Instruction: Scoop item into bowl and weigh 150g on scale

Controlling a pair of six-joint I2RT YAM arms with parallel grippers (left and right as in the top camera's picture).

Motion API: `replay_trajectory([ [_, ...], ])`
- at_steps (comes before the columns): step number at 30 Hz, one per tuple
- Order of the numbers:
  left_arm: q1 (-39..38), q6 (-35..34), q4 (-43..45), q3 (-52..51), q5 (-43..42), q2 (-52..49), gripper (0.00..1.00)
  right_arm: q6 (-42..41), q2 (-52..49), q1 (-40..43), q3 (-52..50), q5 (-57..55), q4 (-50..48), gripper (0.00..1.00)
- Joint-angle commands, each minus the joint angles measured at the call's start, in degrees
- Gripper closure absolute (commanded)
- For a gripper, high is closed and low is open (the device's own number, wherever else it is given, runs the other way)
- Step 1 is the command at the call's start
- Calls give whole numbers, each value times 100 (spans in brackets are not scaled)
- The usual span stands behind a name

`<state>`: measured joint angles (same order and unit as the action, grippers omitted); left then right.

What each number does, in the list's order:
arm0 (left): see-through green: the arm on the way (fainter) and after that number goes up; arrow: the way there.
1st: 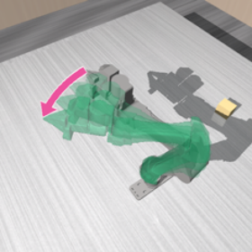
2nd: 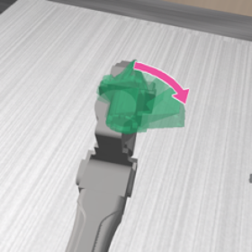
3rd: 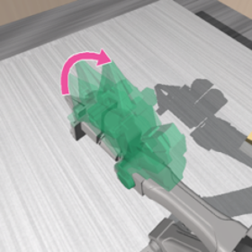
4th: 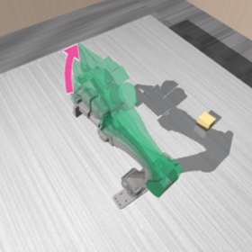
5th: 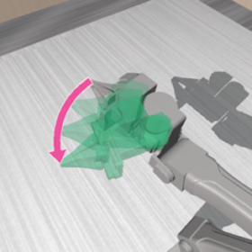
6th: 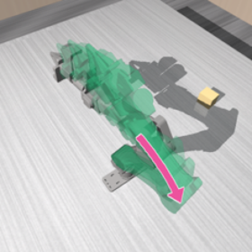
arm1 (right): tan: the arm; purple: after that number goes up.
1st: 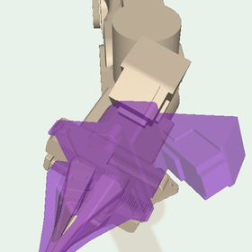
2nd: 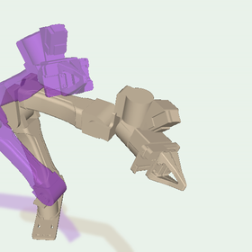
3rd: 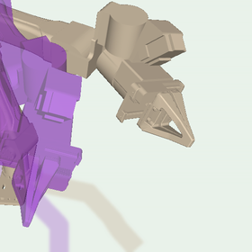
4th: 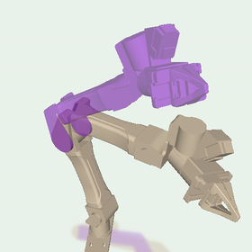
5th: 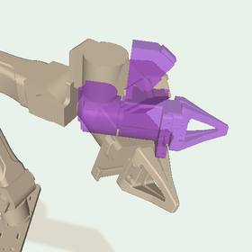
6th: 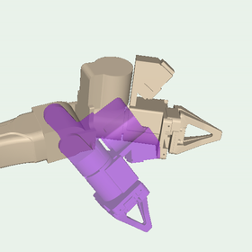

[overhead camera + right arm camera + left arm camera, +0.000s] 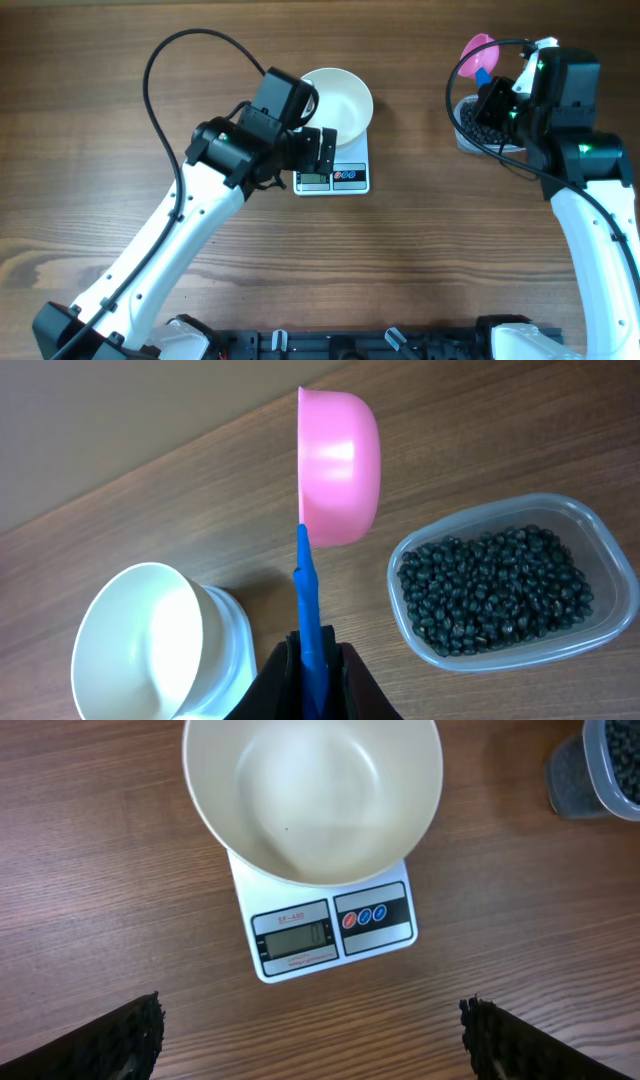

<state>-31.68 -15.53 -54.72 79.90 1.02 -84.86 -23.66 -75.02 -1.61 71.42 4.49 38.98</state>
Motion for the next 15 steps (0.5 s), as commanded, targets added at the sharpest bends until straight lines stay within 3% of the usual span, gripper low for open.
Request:
replay_trajectory([
  [1,-166,66,31,90,-9,81,0,127,-63,-2,52,44,-17,96],
  [15,-260,313,-4,90,55,81,0,269,-63,-2,52,4,-59,96],
])
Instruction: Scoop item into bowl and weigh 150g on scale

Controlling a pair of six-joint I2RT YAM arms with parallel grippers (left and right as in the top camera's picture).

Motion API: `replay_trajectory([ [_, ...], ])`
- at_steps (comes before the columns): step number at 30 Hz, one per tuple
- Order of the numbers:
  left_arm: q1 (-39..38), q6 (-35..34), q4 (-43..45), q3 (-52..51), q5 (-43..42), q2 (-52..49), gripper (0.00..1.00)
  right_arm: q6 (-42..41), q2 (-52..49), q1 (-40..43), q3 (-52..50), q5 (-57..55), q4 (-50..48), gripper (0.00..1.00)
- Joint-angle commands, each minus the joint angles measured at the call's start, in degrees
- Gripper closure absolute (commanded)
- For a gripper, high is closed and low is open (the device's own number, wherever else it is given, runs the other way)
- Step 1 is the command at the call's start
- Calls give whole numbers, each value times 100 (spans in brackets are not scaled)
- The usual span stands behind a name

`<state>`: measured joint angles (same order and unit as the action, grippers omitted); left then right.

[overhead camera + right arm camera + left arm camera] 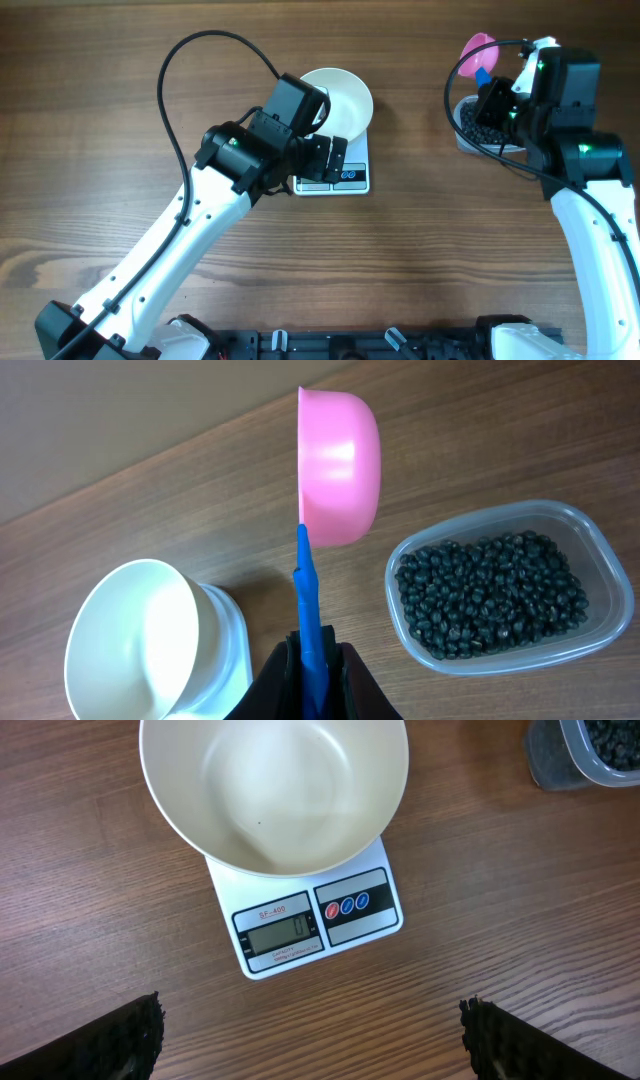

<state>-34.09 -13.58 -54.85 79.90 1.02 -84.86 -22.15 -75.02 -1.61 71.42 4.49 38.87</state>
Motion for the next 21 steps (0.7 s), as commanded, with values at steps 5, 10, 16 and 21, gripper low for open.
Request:
replay_trajectory([
  [5,-15,118,-22,90,57,81,0,116,-63,-2,52,4,-46,96],
  [10,-15,118,-114,90,61,81,0,116,-63,-2,52,4,-48,96],
  [16,-15,118,-177,90,61,81,0,118,-31,-2,59,-46,-52,96],
  [21,-15,118,-195,90,59,81,0,240,186,-2,59,-254,-46,96],
])
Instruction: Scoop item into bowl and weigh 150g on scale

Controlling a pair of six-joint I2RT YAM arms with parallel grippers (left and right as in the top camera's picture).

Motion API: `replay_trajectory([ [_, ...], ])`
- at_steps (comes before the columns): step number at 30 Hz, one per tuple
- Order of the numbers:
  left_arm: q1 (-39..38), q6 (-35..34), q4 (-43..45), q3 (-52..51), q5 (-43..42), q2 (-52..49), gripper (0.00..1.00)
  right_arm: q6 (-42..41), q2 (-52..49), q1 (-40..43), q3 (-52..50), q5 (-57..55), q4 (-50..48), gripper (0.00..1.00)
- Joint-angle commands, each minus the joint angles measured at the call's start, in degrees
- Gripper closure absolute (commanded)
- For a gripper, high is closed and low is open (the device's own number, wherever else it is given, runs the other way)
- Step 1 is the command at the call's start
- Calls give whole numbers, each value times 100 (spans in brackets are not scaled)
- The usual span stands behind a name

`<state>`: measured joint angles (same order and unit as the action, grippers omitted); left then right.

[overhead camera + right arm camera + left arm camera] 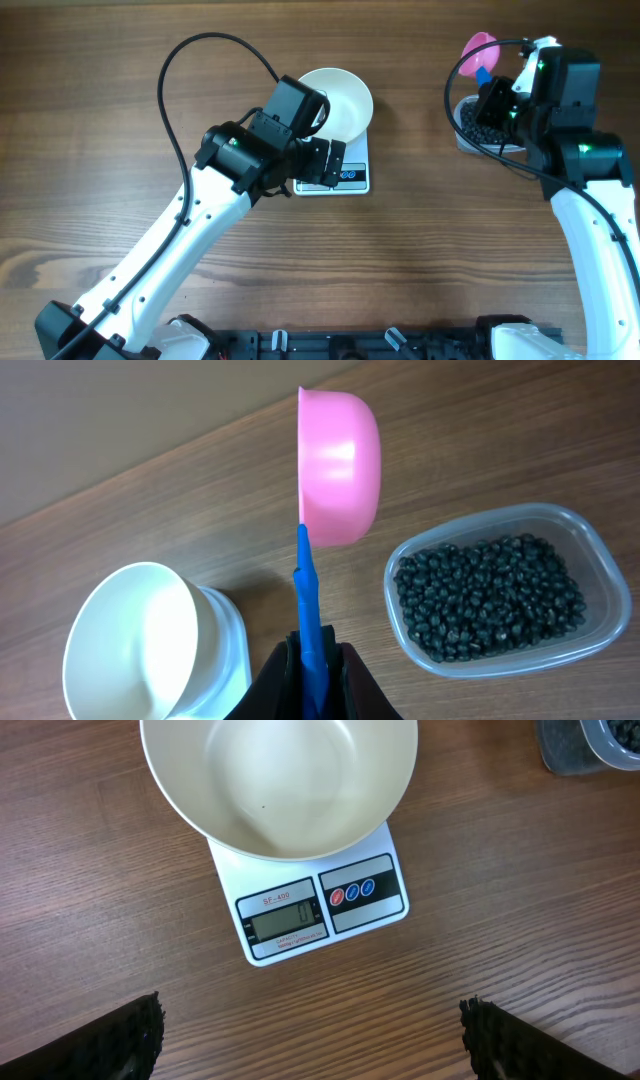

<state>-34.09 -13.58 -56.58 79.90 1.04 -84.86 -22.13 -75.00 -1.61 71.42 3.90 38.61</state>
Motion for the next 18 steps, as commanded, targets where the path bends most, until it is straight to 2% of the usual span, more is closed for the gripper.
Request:
replay_trajectory([
  [1,-15,118,-26,90,57,81,0,308,223,-2,59,-197,7,96],
  [6,-15,118,-26,90,55,81,0,813,496,85,59,-219,332,95],
  [13,-15,118,-24,90,55,81,0,1014,697,616,57,-286,940,96],
  [18,-15,118,-26,90,55,81,0,1012,697,693,57,-949,1521,96],
])
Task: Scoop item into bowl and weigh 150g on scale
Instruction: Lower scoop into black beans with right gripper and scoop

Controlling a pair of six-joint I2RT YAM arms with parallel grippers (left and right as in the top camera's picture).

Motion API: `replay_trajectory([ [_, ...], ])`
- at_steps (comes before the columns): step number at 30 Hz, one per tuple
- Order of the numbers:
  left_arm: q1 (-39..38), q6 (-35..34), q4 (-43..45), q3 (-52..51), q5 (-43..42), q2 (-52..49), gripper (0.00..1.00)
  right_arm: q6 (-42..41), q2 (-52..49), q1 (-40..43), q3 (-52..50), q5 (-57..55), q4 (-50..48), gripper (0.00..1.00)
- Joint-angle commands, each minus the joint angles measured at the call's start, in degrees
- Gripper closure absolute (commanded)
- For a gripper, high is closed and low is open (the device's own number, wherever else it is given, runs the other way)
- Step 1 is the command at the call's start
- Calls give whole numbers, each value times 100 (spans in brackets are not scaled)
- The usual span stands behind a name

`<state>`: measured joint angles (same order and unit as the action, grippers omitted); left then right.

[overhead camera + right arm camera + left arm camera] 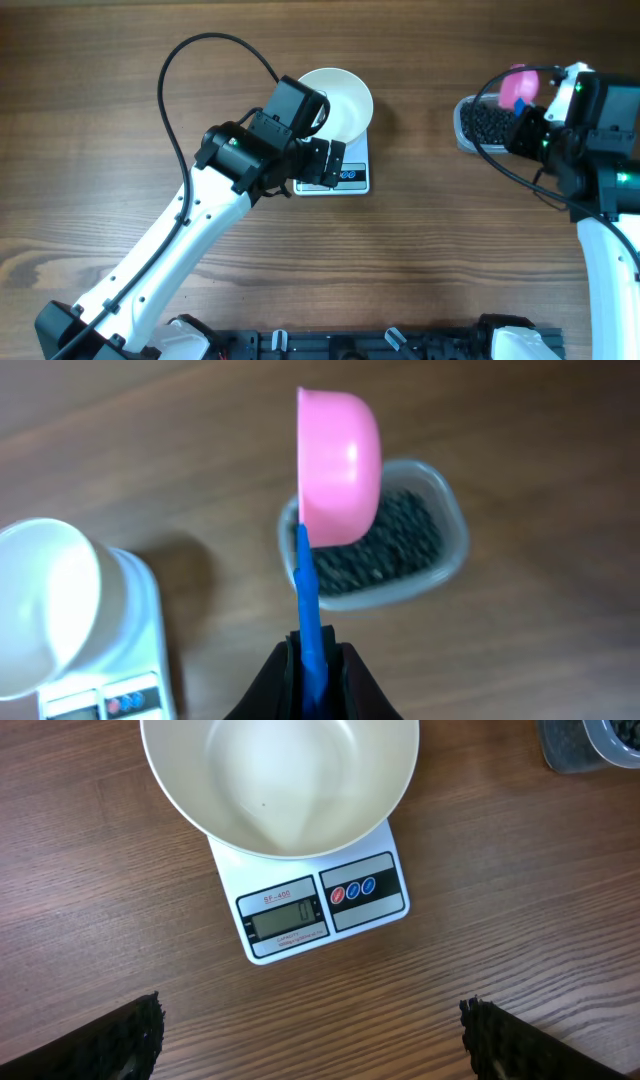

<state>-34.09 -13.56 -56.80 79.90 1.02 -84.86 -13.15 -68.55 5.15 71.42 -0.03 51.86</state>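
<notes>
An empty cream bowl [340, 100] [280, 780] rests on the white scale [345, 178] [325, 905], whose display reads 0. My left gripper [310, 1035] is open, hovering over bare wood just in front of the scale. My right gripper [317, 660] is shut on the blue handle of a pink scoop [338, 465] [517, 88]. The empty scoop hangs over a clear tub of black beans [385, 540] [482, 122]. The bowl [45, 605] and scale show at the left of the right wrist view.
The tub of beans stands at the far right of the wooden table [450, 250], with its corner in the left wrist view [590, 745]. A black cable [175, 75] loops above the left arm.
My right arm has shifted right and pulled back, so the scoop now sits over the bean tub rather than left of it. The left gripper and scale are unchanged.
At first my left gripper stood open near the scale's left front and the right held the scoop beside the tub. The left then shifted right to the scale's front and stayed. Now the right holds the scoop above the beans.
</notes>
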Motion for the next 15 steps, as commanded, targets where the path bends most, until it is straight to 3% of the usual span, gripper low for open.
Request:
replay_trajectory([
  [1,-15,116,-2,90,57,81,0,114,52,17,57,-643,282,96],
  [15,-15,114,-2,90,57,81,0,1231,-820,20,46,-863,0,96],
])
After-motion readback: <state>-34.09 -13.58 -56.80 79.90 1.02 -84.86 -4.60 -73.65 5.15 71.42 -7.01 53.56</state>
